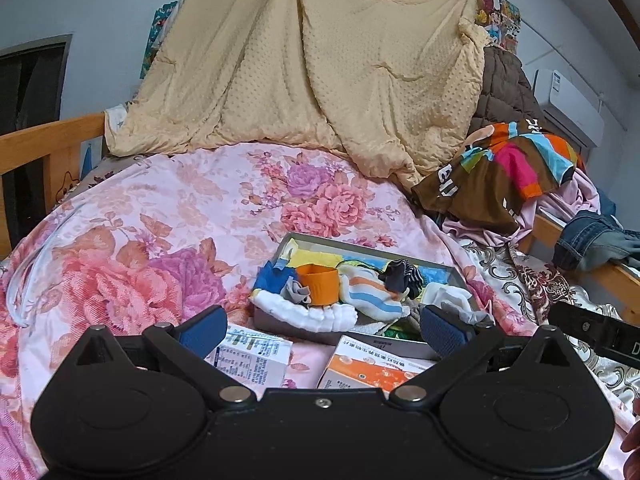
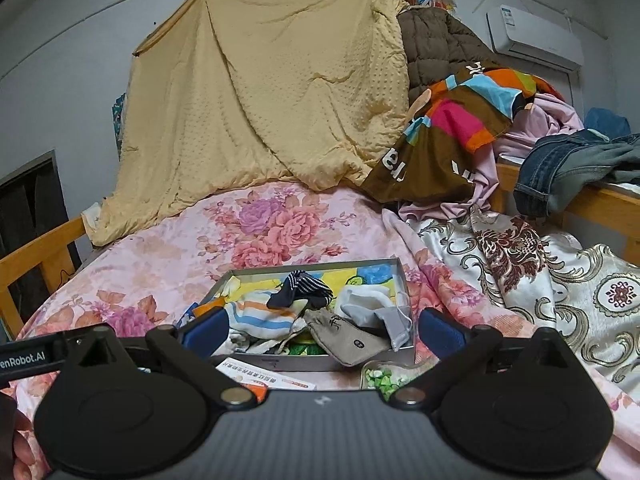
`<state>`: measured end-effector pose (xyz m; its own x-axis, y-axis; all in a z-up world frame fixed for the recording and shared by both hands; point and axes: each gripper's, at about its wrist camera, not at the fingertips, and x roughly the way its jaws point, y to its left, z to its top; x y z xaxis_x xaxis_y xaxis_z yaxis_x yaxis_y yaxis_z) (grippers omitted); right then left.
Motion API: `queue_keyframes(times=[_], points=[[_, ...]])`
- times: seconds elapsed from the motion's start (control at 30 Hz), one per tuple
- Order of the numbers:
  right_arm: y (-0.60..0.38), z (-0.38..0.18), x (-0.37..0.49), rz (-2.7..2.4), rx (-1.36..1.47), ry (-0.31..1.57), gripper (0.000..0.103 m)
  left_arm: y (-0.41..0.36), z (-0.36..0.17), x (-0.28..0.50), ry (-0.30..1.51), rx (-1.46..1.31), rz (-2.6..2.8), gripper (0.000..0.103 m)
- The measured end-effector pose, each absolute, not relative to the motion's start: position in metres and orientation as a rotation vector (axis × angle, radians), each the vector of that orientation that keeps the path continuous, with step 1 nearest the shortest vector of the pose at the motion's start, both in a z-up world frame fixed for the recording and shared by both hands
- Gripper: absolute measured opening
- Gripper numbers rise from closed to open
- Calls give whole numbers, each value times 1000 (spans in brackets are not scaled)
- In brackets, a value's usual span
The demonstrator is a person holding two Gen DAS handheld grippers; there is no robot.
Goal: Organize soft objects
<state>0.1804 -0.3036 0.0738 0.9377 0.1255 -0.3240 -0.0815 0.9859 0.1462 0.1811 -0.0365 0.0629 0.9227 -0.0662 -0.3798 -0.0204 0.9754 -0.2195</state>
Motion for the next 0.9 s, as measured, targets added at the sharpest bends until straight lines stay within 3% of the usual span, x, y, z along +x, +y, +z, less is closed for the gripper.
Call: queue_keyframes(times=[0.9], points=[[-284,64,145,70,100,328,103,-10,47,141,377,-247,-37,102]])
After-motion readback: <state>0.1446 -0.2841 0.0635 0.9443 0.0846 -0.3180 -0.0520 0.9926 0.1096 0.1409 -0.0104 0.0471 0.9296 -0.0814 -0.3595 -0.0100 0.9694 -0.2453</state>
